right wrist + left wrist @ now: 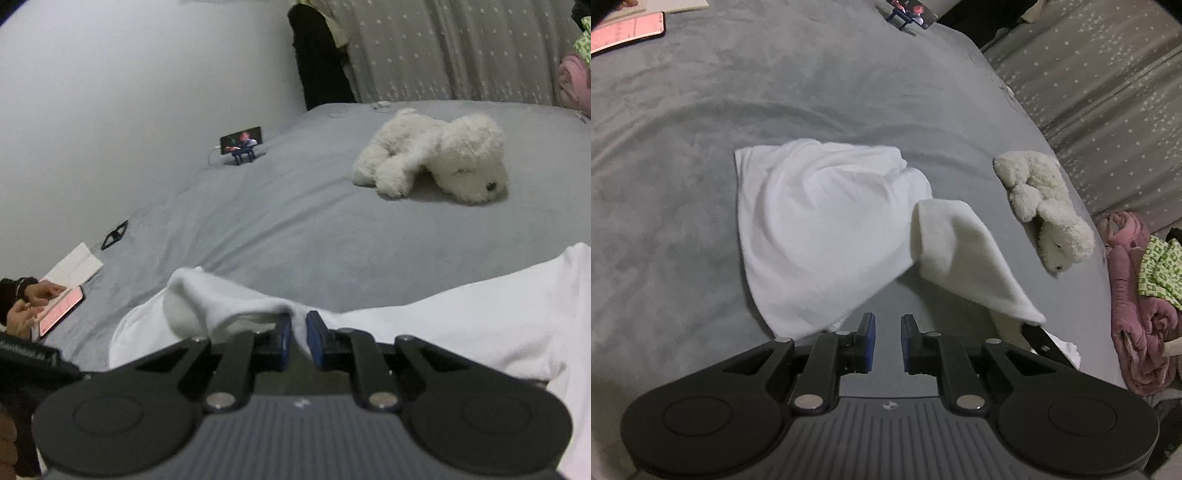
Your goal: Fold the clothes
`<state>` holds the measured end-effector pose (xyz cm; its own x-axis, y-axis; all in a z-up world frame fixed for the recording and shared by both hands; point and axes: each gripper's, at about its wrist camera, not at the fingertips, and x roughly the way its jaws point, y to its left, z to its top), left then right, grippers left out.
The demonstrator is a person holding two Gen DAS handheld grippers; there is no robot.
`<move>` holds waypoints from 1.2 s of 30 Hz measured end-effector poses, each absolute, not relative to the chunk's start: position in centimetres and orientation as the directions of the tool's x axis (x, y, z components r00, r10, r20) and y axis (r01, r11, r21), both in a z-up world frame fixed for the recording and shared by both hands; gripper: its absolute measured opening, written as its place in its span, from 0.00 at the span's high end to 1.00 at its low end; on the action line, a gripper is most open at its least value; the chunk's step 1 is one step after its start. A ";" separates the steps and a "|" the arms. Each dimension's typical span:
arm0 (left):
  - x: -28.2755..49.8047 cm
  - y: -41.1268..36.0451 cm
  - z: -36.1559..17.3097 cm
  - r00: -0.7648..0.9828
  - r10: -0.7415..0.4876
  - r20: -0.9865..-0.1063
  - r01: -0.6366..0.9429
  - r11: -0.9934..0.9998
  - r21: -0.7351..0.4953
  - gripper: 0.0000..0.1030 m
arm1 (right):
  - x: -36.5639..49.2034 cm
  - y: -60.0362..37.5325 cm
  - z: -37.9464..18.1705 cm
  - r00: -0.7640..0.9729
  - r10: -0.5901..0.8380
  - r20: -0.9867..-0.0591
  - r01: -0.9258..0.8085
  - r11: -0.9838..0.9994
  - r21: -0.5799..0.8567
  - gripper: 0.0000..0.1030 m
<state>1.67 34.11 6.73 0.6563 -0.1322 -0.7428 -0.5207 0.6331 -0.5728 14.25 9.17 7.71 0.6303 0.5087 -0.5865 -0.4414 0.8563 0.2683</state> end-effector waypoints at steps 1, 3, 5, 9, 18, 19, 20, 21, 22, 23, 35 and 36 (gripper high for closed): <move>1.7 34.2 6.7 0.656 -0.131 -0.743 -0.522 0.632 -0.573 0.88 | 14.2 10.0 7.6 0.634 0.489 -0.598 -0.459 0.861 0.218 0.86; 1.6 34.2 6.7 0.656 -0.129 -0.744 -0.526 0.629 -0.573 0.88 | 14.1 11.6 7.4 0.643 0.454 -0.617 -0.492 0.862 0.121 0.85; 1.6 34.3 6.7 0.656 -0.127 -0.744 -0.529 0.625 -0.573 0.88 | 13.8 13.4 7.1 0.650 0.434 -0.624 -0.528 0.848 0.039 0.83; 1.5 34.5 6.7 0.656 -0.122 -0.745 -0.536 0.619 -0.574 0.88 | 13.1 16.1 6.9 0.683 0.388 -0.619 -0.566 0.816 -0.113 0.80; 1.6 34.9 6.6 0.657 -0.122 -0.744 -0.547 0.602 -0.582 0.88 | 10.2 19.6 6.3 0.719 0.407 -0.563 -0.664 0.641 -0.384 0.48; 1.7 34.8 6.7 0.658 -0.123 -0.743 -0.545 0.603 -0.582 0.88 | 9.6 20.2 6.0 0.720 0.416 -0.555 -0.674 0.609 -0.418 0.48; 1.7 34.7 6.7 0.658 -0.124 -0.743 -0.545 0.603 -0.583 0.88 | 9.1 20.7 5.8 0.721 0.424 -0.547 -0.682 0.575 -0.452 0.51; 1.8 34.7 6.7 0.658 -0.125 -0.743 -0.544 0.604 -0.583 0.88 | 8.7 21.2 5.5 0.723 0.428 -0.542 -0.685 0.542 -0.487 0.53; 1.8 34.6 6.7 0.657 -0.127 -0.743 -0.543 0.603 -0.584 0.88 | 8.4 21.9 5.1 0.728 0.423 -0.540 -0.683 0.510 -0.522 0.63; 1.8 34.6 6.7 0.657 -0.130 -0.743 -0.542 0.603 -0.585 0.88 | 8.1 22.6 4.6 0.733 0.417 -0.538 -0.680 0.477 -0.556 0.78; 1.7 34.8 6.3 0.663 -0.179 -0.727 -0.536 0.565 -0.628 0.84 | 15.1 13.7 9.8 0.561 0.668 -0.490 -0.478 0.744 0.467 0.91; 1.8 34.8 6.1 0.663 -0.188 -0.725 -0.534 0.559 -0.634 0.84 | 15.7 12.7 9.4 0.540 0.699 -0.469 -0.429 0.708 0.562 0.91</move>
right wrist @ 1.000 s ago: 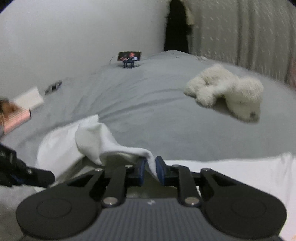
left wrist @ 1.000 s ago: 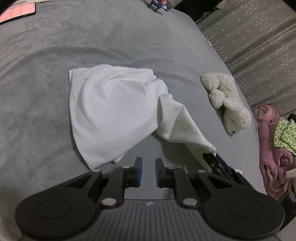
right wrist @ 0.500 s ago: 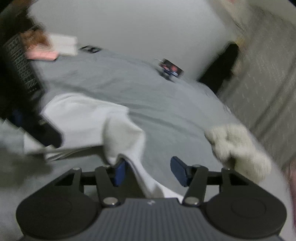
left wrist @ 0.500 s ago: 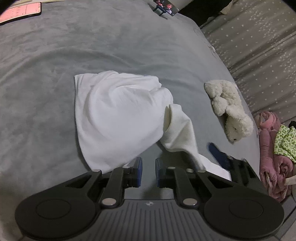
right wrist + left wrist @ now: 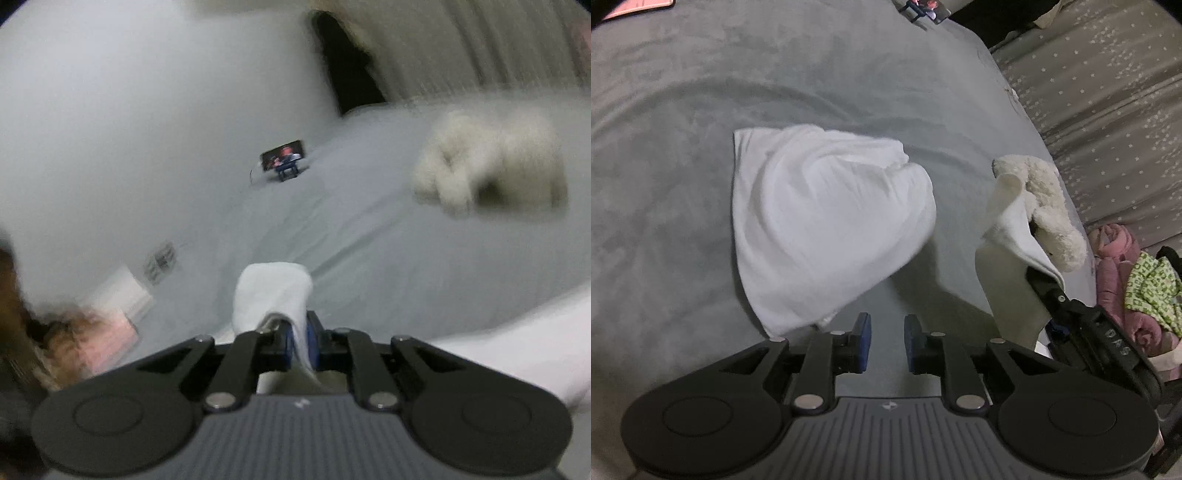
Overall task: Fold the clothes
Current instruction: 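Lift the sleeve with the right gripper and fold it over the shirt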
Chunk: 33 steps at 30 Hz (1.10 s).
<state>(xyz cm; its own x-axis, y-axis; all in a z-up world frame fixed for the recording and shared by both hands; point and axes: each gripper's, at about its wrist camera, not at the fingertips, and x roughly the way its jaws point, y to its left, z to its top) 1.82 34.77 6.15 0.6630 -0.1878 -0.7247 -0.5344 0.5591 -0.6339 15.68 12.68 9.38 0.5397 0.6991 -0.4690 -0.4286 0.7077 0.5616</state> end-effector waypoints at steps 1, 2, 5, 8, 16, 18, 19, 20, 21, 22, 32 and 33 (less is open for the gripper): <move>1.9 34.7 6.1 0.663 -0.189 -0.724 -0.533 0.560 -0.634 0.84 | 16.2 11.8 9.0 0.524 0.723 -0.450 -0.384 0.672 0.633 0.91; 1.9 34.7 6.2 0.664 -0.187 -0.724 -0.532 0.563 -0.633 0.84 | 16.4 11.4 8.6 0.517 0.733 -0.443 -0.363 0.656 0.662 0.91; 1.9 34.5 6.3 0.669 -0.183 -0.720 -0.526 0.568 -0.633 0.84 | 16.1 11.7 7.8 0.513 0.710 -0.483 -0.360 0.688 0.629 0.91; 1.9 34.3 6.5 0.675 -0.179 -0.715 -0.519 0.573 -0.634 0.83 | 15.6 12.0 6.9 0.491 0.719 -0.492 -0.375 0.685 0.625 0.90; 2.3 33.8 6.5 0.683 -0.209 -0.700 -0.496 0.570 -0.655 0.76 | 14.1 9.8 5.8 0.467 0.803 -0.372 -0.366 0.558 0.745 0.88; 2.3 33.7 6.5 0.684 -0.208 -0.699 -0.497 0.568 -0.656 0.75 | 14.1 9.0 5.1 0.463 0.820 -0.337 -0.348 0.517 0.782 0.87; 2.3 33.7 6.5 0.685 -0.205 -0.699 -0.499 0.567 -0.655 0.75 | 14.0 9.4 5.1 0.467 0.805 -0.366 -0.369 0.553 0.747 0.86; 2.3 33.6 6.6 0.685 -0.203 -0.700 -0.501 0.566 -0.655 0.75 | 13.9 9.8 5.1 0.472 0.789 -0.395 -0.389 0.588 0.709 0.86; 2.3 33.7 6.6 0.685 -0.199 -0.701 -0.504 0.565 -0.653 0.75 | 13.7 10.1 5.1 0.477 0.771 -0.422 -0.409 0.620 0.670 0.86; 2.3 33.7 6.6 0.685 -0.194 -0.702 -0.507 0.565 -0.651 0.75 | 13.6 10.6 5.2 0.483 0.752 -0.449 -0.431 0.650 0.626 0.86; 2.0 34.6 6.6 0.689 -0.166 -0.705 -0.525 0.556 -0.644 0.75 | 11.4 19.6 5.1 0.605 0.437 -0.666 -0.602 0.798 -0.023 0.71; 2.0 34.7 6.6 0.690 -0.161 -0.706 -0.527 0.556 -0.643 0.75 | 11.1 20.0 5.2 0.623 0.422 -0.658 -0.610 0.789 -0.071 0.70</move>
<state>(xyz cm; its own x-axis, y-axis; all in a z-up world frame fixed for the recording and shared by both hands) 1.97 34.72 6.64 0.6900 -0.1614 -0.7056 -0.5269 0.5564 -0.6425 11.15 20.00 5.22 0.6229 0.4225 -0.6585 -0.6100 0.7892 -0.0707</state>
